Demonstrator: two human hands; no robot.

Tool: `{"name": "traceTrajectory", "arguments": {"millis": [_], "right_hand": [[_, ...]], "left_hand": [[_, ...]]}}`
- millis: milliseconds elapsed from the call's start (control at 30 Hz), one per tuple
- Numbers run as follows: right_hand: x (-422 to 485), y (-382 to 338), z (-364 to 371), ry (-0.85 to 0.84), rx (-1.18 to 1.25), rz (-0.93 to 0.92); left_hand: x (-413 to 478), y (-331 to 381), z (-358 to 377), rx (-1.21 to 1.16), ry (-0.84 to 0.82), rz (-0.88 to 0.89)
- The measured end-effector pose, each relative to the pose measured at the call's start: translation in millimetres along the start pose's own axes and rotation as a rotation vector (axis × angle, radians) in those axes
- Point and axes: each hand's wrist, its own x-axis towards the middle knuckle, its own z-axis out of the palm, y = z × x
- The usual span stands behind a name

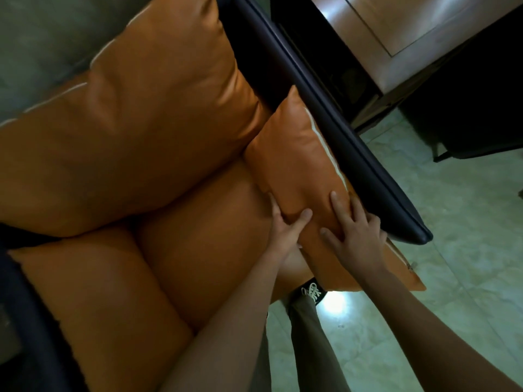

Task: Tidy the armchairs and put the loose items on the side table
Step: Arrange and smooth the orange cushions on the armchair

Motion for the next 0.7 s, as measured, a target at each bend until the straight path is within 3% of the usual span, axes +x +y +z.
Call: {"name": "traceTrajectory", "arguments": {"millis": [267, 433, 533, 700], "right_hand": [[0.8, 1.9, -3.6, -0.041, 0.038, -0.022], [-3.5, -5.0, 0.1, -0.026, -0.003, -0.058], [-3.9, -48.0, -7.6, 0.048, -0.046, -0.218], [18.6, -166.4, -29.1, 0.001, 0.033, -0.523]], "left_hand": [[-6.2, 2.2, -5.1, -0.064, 0.008, 0.004], [-15.9, -2.5, -20.3, 0.019, 0.044, 0.136], [-28.9, 5.6, -40.8, 0.116, 0.122, 0.211], [-53.1, 39.1, -119.1, 0.310, 0.319, 0.394]]}}
